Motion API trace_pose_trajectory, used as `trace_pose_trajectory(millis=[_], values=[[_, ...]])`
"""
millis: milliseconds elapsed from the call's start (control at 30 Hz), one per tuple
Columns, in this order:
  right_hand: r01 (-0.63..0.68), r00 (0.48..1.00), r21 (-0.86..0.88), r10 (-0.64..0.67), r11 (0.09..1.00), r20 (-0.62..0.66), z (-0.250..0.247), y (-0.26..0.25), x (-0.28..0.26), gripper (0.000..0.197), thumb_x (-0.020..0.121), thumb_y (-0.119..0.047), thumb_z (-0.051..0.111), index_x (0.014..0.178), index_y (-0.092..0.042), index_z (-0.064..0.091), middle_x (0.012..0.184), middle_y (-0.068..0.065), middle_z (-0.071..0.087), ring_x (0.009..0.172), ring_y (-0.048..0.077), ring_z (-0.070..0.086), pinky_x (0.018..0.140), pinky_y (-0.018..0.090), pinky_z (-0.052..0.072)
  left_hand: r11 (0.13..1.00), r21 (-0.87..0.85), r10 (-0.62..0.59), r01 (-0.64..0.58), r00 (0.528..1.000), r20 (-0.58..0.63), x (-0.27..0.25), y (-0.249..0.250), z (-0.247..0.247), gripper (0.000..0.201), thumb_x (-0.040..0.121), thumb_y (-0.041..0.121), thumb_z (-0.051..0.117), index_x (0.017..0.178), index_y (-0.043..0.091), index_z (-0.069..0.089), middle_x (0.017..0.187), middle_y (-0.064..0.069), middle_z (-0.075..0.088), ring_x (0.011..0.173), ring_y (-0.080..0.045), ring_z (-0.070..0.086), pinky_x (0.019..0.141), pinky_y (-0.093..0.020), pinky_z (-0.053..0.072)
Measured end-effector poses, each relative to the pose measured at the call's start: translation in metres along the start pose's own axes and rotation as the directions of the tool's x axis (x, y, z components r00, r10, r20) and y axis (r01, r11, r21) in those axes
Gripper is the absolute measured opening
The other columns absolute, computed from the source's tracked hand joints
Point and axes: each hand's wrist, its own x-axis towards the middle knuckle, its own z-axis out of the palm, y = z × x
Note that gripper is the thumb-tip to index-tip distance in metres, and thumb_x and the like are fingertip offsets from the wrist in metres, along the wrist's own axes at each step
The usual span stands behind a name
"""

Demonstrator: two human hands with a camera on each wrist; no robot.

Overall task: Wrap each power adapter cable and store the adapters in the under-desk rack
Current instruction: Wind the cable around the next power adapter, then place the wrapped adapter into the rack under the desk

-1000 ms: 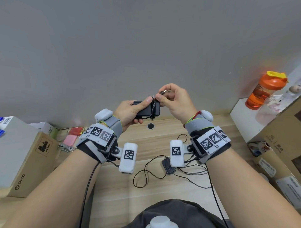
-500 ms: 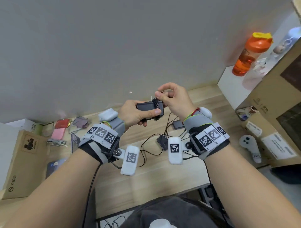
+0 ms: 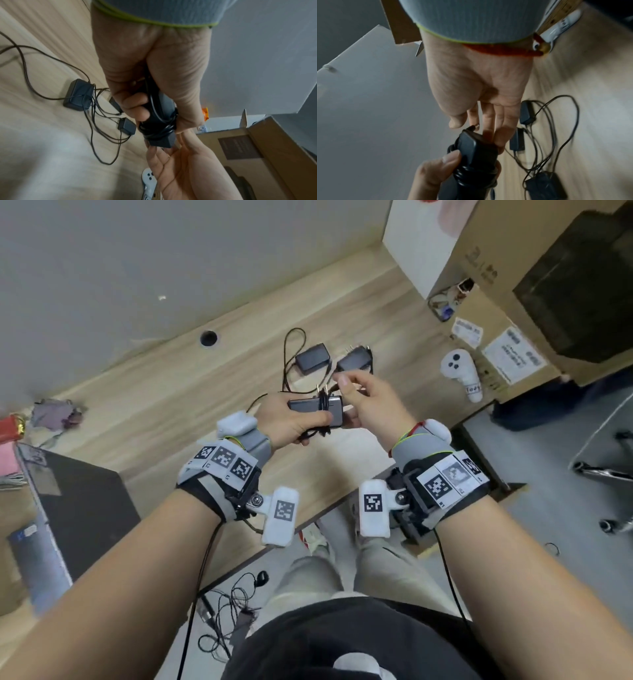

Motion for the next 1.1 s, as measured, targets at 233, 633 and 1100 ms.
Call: trace_pose_trajectory(millis=[233,633,1100], values=[[-0.2,0.979,0.121,0.195,0.972,0.054,-0.048,0.013,-0.024,0.041,0.096,-0.042,0.057,0.121,-0.01,0.056,0.101,0.01,0.067,0.066,0.021,0.068,0.075,0.039,0.061,0.994,-0.106,0.034,-0.02,0.99,0.134,0.007,-0.003,0.046,0.035,0.072,0.023,0.086,0.101,0.009,0.072,0.077,-0.007,0.069,0.053,-0.015,0.058,0.05,-0.02,0.047],[-0.299,0.94,0.009,0.293,0.954,0.173,-0.157,0.102,-0.032,0.017,0.086,-0.013,0.072,0.102,-0.008,0.067,0.112,0.021,0.068,0.102,0.031,0.069,0.086,0.045,0.059,0.999,0.022,-0.041,0.039,0.995,0.093,0.009,-0.043,0.187,0.051,0.067,0.018,0.09,0.113,0.01,0.07,0.098,-0.004,0.073,0.076,-0.005,0.062,0.071,-0.017,0.051],[-0.485,0.836,-0.352,0.542,0.801,0.081,-0.251,0.288,0.003,0.058,0.073,-0.023,0.079,0.125,-0.012,0.057,0.122,0.011,0.064,0.104,0.028,0.067,0.083,0.044,0.06,0.925,0.064,-0.379,0.375,0.923,0.066,0.035,-0.146,0.342,0.069,0.072,0.032,0.085,0.129,0.013,0.053,0.117,-0.006,0.063,0.101,-0.024,0.063,0.088,-0.037,0.053]])
